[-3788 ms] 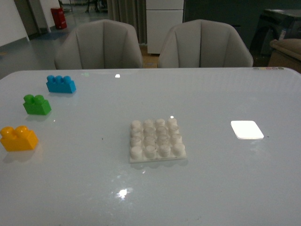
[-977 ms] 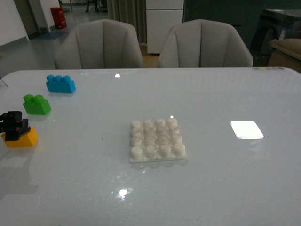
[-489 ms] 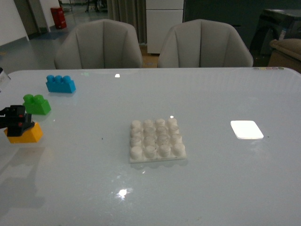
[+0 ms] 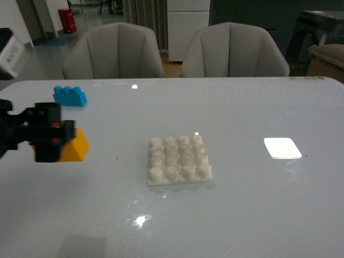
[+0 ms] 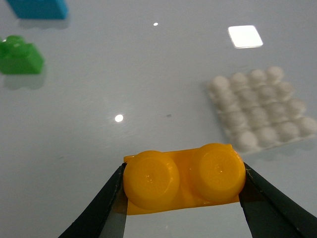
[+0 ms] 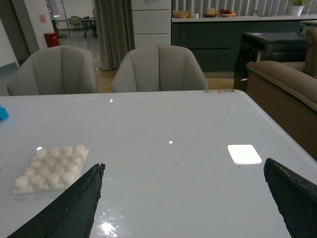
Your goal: Insert yellow block into base center
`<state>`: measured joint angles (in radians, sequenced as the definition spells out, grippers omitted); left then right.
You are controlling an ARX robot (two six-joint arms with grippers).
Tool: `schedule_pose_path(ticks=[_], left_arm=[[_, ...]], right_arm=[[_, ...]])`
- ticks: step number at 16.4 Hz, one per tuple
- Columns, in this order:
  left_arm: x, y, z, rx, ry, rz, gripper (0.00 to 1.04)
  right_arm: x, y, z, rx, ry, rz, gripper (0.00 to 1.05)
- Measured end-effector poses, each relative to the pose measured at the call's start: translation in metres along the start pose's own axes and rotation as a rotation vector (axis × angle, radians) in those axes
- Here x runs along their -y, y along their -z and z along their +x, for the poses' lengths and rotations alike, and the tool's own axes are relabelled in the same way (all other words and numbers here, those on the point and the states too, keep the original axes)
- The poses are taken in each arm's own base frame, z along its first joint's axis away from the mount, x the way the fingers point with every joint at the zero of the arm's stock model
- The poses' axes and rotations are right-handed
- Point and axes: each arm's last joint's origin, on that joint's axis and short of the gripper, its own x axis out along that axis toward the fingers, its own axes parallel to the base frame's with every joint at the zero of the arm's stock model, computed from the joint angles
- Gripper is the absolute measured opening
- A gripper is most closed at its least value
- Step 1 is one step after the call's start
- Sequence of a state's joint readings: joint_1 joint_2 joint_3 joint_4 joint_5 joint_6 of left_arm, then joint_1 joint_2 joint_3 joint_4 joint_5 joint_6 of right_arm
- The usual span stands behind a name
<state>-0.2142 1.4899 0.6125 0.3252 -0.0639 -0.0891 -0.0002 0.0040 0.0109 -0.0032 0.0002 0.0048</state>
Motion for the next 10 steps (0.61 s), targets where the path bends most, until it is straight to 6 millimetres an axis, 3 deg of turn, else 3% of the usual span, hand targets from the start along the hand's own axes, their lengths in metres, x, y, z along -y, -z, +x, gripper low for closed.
schedule_pose_path(ticks=[2,7,10], left_arm=[[0.038,0.004,0.008,0.001,0.067,0.001,0.58],[0.064,0.007,0.029,-0.031,0.079,-0.019,0.58],[0.092,0.0,0.052,-0.036,0.08,-0.055,0.58]], right_arm=[[0.0,0.0,0.0,0.0,0.0,0.0,0.98],[0.0,0.0,0.0,0.0,0.0,0.0,0.98],[0.0,0.0,0.0,0.0,0.0,0.0,0.98]])
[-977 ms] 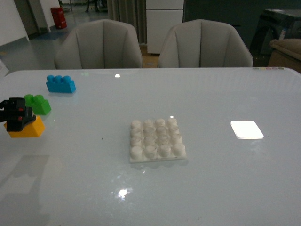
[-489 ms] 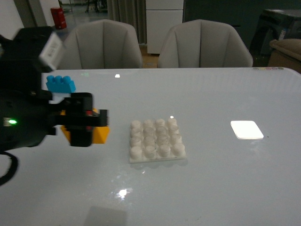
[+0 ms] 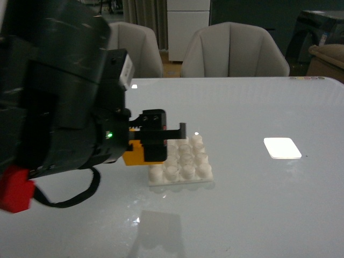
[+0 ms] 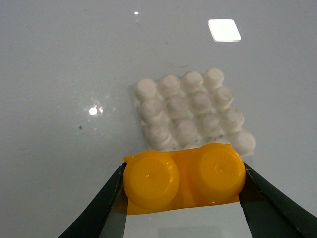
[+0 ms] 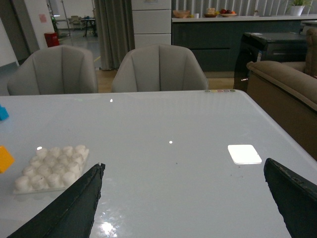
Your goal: Insert yellow block into base center
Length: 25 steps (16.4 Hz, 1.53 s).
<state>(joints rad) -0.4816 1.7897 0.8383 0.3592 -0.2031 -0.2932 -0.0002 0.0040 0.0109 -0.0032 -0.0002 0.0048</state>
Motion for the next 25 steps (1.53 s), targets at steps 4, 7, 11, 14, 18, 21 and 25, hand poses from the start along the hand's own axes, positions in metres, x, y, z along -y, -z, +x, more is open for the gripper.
schedule_pose_path(ticks=[4,7,11,14,18,21,25], left_arm=[[0.062,0.005,0.055,-0.022,-0.024,-0.01,0.58],[0.061,0.009,0.076,-0.026,-0.1,-0.004,0.58],[0.061,0.006,0.08,0.014,-0.109,0.011,0.58],[0.057,0.014,0.087,-0.001,-0.128,0.062,0.58],[0.056,0.015,0.089,-0.006,-0.12,0.085,0.58],[0.056,0.016,0.089,-0.016,-0.129,0.097,0.57],[0.057,0.023,0.095,-0.07,-0.125,0.106,0.57]], right_arm=[[0.0,0.0,0.0,0.0,0.0,0.0,0.98],[0.0,0.0,0.0,0.0,0.0,0.0,0.98],[0.0,0.0,0.0,0.0,0.0,0.0,0.98],[0.0,0.0,0.0,0.0,0.0,0.0,0.98],[0.0,0.0,0.0,0.0,0.0,0.0,0.98],[0.0,0.0,0.0,0.0,0.0,0.0,0.98],[0.0,0.0,0.0,0.0,0.0,0.0,0.98]])
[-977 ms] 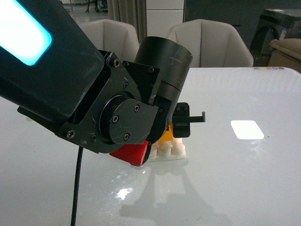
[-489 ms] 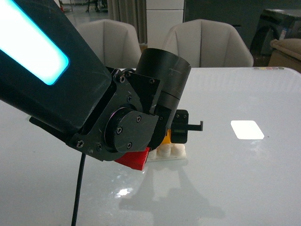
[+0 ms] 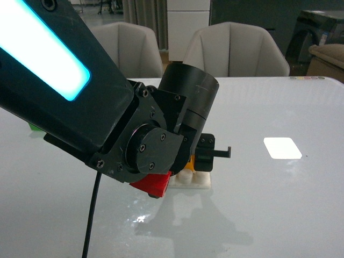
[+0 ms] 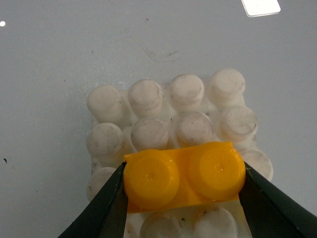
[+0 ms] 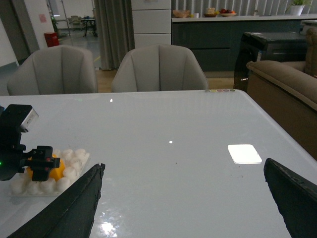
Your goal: Insert yellow block into base center
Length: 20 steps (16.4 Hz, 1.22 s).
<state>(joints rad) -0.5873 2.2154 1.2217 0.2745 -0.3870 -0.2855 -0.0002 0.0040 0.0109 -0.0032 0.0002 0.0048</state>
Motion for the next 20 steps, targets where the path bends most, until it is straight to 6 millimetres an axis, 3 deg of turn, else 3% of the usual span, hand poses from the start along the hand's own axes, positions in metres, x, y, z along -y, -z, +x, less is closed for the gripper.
schedule_pose_path(ticks=[3,4,7,9,13,16,20], left_arm=[[0.001,0.0,0.001,-0.006,0.004,-0.002,0.57],[0.002,0.0,0.001,-0.011,0.014,-0.006,0.64],[0.006,-0.004,-0.001,0.013,0.058,-0.014,1.0],[0.008,-0.015,-0.011,0.057,0.08,-0.029,0.98],[0.01,-0.057,-0.062,0.223,0.179,-0.067,0.98],[0.009,-0.063,-0.106,0.324,0.265,-0.027,0.98],[-0.01,-0.068,-0.164,0.485,0.313,0.001,0.98]], right_arm=[[0.0,0.0,0.0,0.0,0.0,0.0,0.98],[0.0,0.0,0.0,0.0,0.0,0.0,0.98],[0.0,0.0,0.0,0.0,0.0,0.0,0.98],[0.0,0.0,0.0,0.0,0.0,0.0,0.98],[0.0,0.0,0.0,0.0,0.0,0.0,0.98],[0.0,0.0,0.0,-0.001,-0.001,0.0,0.98],[0.0,0.0,0.0,0.0,0.0,0.0,0.98]])
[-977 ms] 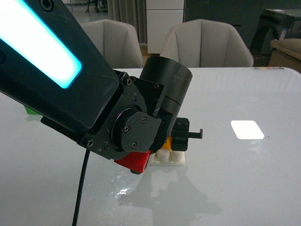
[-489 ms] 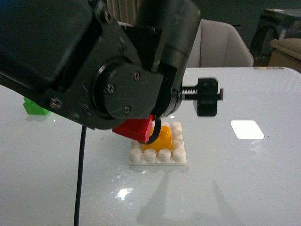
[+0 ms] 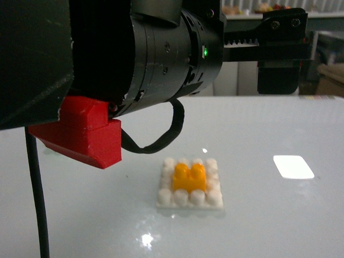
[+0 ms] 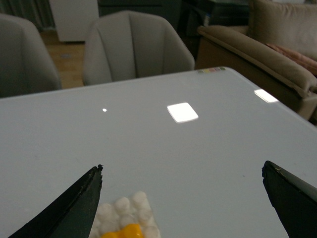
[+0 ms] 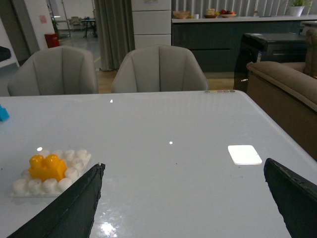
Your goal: Insert yellow block into base center
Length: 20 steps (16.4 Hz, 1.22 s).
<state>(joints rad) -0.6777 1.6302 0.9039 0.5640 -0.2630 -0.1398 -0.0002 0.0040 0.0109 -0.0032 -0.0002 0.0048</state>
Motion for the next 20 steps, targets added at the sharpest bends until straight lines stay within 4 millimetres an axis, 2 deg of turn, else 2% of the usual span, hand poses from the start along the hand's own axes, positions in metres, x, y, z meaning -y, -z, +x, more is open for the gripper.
schedule_pose_path(ticks=[1,2,3,5,7,9,11,13,20], left_arm=[[-0.002,-0.005,-0.006,0.014,-0.012,0.015,0.98],[-0.029,0.002,-0.027,0.169,-0.312,0.027,0.78],[-0.042,0.011,-0.044,0.169,-0.363,0.034,0.71],[-0.083,0.019,-0.081,0.224,-0.407,0.031,0.46],[-0.107,0.044,-0.102,0.178,-0.413,0.045,0.24],[-0.122,0.058,-0.12,0.147,-0.399,0.05,0.04],[-0.136,0.06,-0.142,0.154,-0.409,0.049,0.02],[-0.141,0.063,-0.16,0.172,-0.414,0.048,0.02],[-0.148,0.083,-0.192,0.185,-0.385,0.053,0.02]], right_arm=[[0.0,0.0,0.0,0.0,0.0,0.0,0.98],[0.0,0.0,0.0,0.002,0.0,0.0,0.98],[0.0,0.0,0.0,-0.004,0.002,0.0,0.98],[0.0,0.0,0.0,0.0,0.0,0.0,0.98],[0.0,0.0,0.0,0.0,0.0,0.0,0.98],[0.0,0.0,0.0,0.0,0.0,0.0,0.98],[0.0,0.0,0.0,0.0,0.0,0.0,0.98],[0.0,0.0,0.0,0.0,0.0,0.0,0.98],[0.0,0.0,0.0,0.0,0.0,0.0,0.98]])
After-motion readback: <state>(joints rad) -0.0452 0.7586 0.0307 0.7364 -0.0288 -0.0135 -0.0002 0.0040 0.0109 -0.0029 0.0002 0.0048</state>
